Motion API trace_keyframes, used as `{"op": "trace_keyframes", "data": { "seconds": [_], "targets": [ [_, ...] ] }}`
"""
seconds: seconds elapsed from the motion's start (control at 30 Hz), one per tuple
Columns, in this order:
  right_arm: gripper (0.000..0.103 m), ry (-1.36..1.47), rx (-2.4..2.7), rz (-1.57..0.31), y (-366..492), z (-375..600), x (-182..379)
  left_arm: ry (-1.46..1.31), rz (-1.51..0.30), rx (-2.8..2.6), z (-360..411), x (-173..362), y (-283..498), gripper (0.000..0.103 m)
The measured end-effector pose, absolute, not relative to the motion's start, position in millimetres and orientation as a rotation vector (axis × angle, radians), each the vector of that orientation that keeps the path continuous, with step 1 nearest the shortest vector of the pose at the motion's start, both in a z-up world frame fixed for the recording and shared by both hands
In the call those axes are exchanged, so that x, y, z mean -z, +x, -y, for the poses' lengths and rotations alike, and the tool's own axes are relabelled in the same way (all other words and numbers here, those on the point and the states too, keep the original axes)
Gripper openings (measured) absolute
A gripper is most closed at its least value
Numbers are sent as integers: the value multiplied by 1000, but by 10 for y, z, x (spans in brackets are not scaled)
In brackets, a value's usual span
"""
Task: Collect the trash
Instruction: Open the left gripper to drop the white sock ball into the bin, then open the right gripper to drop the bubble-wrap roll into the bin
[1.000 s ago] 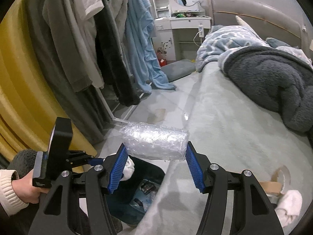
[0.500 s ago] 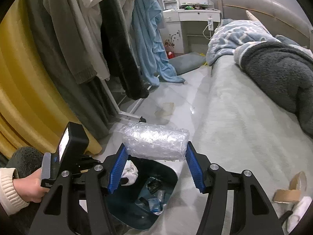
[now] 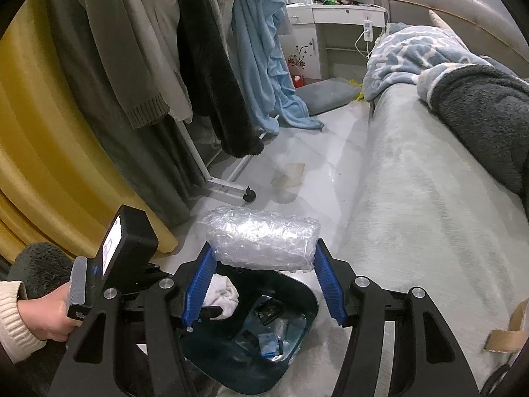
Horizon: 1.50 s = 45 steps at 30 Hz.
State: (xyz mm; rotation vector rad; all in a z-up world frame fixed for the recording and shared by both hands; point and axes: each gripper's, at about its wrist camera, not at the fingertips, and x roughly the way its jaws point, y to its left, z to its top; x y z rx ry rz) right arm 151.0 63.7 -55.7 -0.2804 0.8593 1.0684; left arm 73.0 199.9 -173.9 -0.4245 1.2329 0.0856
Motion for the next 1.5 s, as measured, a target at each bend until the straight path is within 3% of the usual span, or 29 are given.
{"op": "trace_keyframes", "data": {
  "seconds": [0.27,0.53,1.33,1.5],
  "targets": [
    [60,-300,-1073,-882,1484,-781,654,-435,-1253,-85,-2073,1774,699,54],
    [60,-329,-1066,-937,1489,-956,887,-464,-1234,-94,-2213,1743,628,73],
    [61,-502,-1002,-1162,1332,-1346,1769,-376,-783,-163,-2431,583,374,75],
    [65,-537,-996,-1186,1295,-1378,1853,-358,-726,-152,-2422,410,345,75]
  ]
}}
